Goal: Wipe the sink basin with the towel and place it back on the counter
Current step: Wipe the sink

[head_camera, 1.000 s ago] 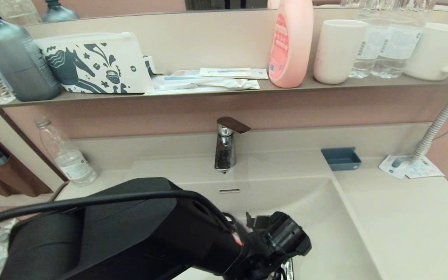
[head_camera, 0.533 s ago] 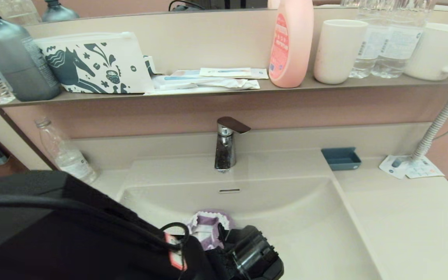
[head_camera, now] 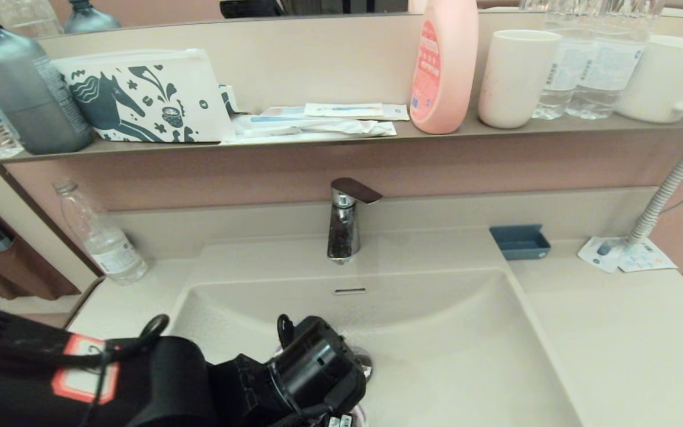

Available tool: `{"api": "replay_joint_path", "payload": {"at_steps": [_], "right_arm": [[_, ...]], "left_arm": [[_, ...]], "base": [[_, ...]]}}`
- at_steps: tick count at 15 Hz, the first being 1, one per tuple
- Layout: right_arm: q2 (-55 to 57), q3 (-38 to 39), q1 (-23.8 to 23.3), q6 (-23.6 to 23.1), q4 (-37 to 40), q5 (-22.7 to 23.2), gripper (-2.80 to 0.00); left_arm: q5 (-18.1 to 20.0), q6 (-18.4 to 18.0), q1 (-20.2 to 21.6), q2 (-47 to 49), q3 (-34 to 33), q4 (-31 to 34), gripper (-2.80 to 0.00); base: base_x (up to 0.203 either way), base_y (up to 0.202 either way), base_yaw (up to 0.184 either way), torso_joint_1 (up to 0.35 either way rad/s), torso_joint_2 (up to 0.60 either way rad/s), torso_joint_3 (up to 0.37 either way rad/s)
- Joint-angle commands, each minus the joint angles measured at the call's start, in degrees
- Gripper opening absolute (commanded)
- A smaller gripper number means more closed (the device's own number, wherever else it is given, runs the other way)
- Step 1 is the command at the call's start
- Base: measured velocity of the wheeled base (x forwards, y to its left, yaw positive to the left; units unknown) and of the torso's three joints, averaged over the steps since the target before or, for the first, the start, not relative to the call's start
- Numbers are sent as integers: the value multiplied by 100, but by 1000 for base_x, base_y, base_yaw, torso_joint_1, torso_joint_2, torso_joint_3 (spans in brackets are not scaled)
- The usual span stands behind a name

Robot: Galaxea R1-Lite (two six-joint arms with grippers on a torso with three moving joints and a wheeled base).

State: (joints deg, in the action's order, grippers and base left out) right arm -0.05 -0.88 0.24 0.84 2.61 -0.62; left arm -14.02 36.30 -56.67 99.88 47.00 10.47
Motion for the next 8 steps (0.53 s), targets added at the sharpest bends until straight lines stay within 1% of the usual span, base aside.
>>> {"api": "replay_joint_path", "payload": {"at_steps": [1,2,3,5,7,8], "right_arm": [[5,0,2,-3,3,1,-280],[5,0,2,3,2,1,-280],[5,0,2,0,3,1,-280],[5,0,2,4,-2,1,-280],[5,0,2,4,3,1,-280],[5,0,2,0,3,1,-280]], "left_arm": [[-153,25,36,-454,214,333,-280],[-360,23,86,-534,243,476,-280],[-460,12,113,-632,245,585,-280],[-573,17,116,-763,256,1003,-280],[-1134,55,113,-752,204,1086,-280],[-1231,66,119,-843,182,1103,-280]], "base": [[0,0,0,0,0,0],[0,0,0,0,0,0],[0,0,0,0,0,0],[0,0,0,0,0,0],[0,0,0,0,0,0],[0,0,0,0,0,0]]}}
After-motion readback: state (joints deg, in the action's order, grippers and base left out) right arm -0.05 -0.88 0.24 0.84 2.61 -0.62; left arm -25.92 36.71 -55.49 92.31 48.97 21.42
